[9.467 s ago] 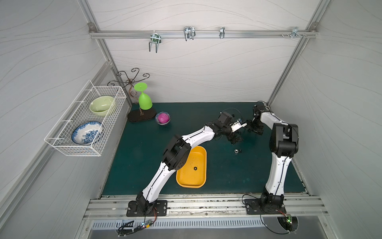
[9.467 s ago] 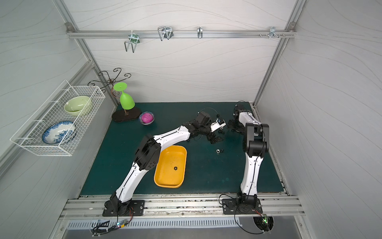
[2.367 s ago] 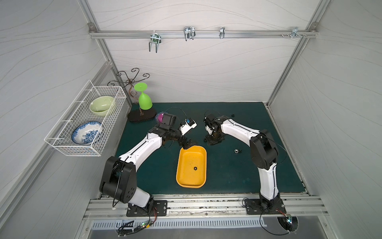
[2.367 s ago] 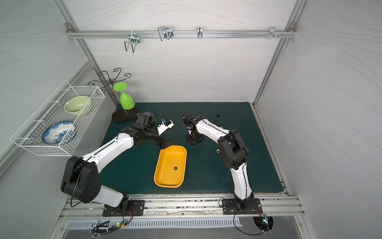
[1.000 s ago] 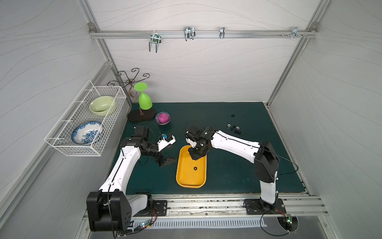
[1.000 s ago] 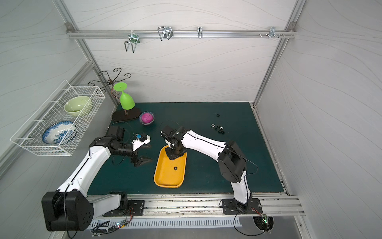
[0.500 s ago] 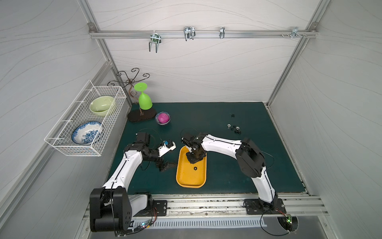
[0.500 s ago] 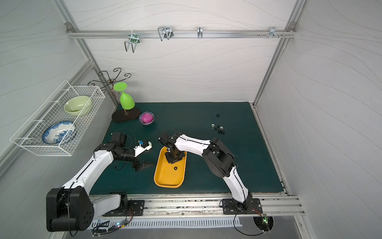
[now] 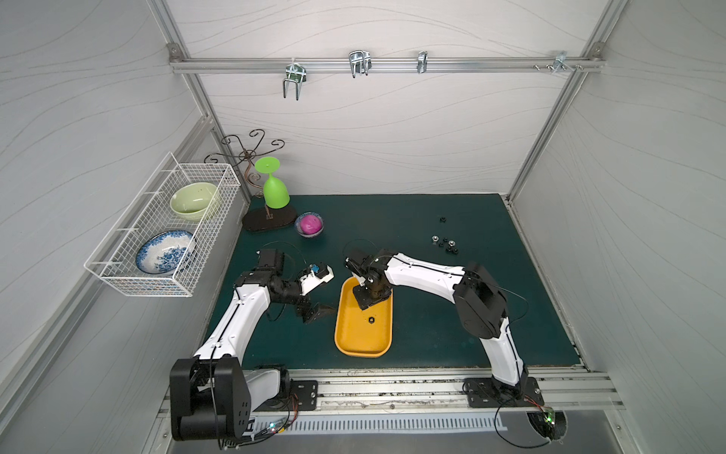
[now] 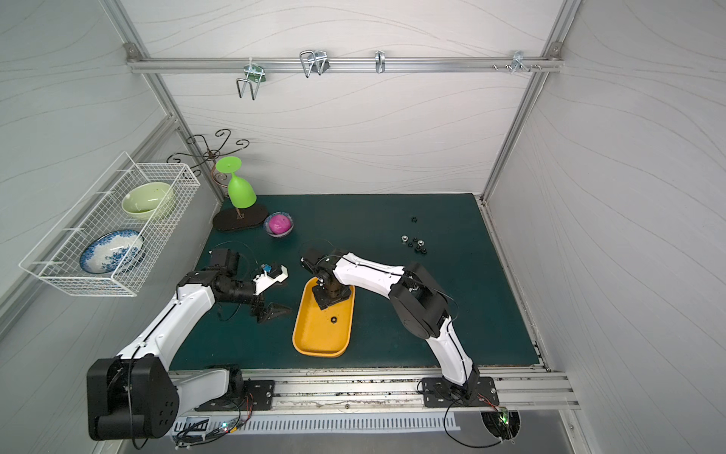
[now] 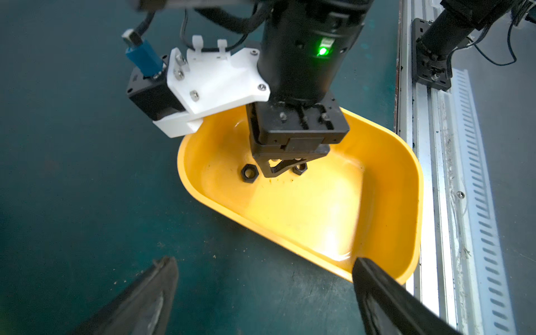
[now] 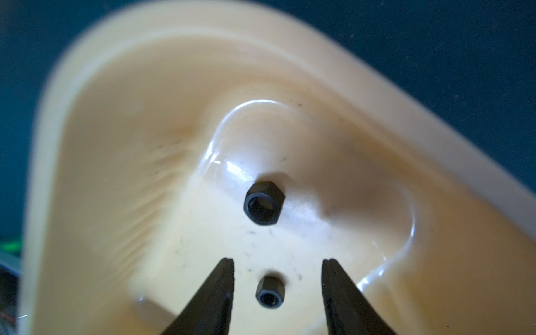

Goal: Put the nuts on the desktop into the storage box
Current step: Place the nut in the storage box, then pick up the nut from the center of the board.

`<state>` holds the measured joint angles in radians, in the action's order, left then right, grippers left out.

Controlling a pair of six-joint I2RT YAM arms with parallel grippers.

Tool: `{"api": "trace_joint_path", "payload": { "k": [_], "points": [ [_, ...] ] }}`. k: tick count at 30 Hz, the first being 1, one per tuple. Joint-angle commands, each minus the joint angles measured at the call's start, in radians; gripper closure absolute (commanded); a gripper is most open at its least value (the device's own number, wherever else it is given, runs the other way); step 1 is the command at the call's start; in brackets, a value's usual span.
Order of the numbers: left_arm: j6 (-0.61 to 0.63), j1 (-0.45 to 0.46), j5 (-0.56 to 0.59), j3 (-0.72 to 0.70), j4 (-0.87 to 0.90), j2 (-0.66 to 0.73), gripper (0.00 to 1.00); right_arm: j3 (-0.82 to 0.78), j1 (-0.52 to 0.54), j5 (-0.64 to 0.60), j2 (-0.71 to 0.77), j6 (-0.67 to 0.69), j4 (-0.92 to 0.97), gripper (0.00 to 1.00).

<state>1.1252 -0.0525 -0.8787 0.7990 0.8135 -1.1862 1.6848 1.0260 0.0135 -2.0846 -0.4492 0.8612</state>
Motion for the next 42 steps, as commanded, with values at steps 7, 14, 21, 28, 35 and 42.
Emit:
{"api": "trace_joint_path", "payload": {
  "k": [7,14,21,28,35,42],
  "points": [
    [-0.176,0.034,-0.028,0.146,-0.026,-0.016,0.01,0.009,-0.107,0.02,0.271,-0.008,0.04,0.42],
    [-0.28,0.163,0.009,0.31,-0.044,-0.089,0.01,-0.027,-0.267,0.015,0.39,0.033,0.09,0.3],
    [-0.433,0.309,0.106,0.494,-0.15,-0.216,0.01,-0.039,-0.431,-0.002,0.443,0.089,0.134,0.07],
    [-0.519,0.415,0.175,0.606,-0.236,-0.328,0.01,-0.051,-0.54,-0.09,0.452,0.113,0.134,0.01],
    [-0.592,0.514,0.245,0.697,-0.31,-0.452,0.01,-0.248,-0.58,-0.269,0.56,0.135,-0.187,0.01],
    [-0.658,0.564,0.266,0.826,-0.351,-0.598,0.01,-0.346,-0.685,-0.274,0.535,0.149,-0.439,0.01]
  ]
}}
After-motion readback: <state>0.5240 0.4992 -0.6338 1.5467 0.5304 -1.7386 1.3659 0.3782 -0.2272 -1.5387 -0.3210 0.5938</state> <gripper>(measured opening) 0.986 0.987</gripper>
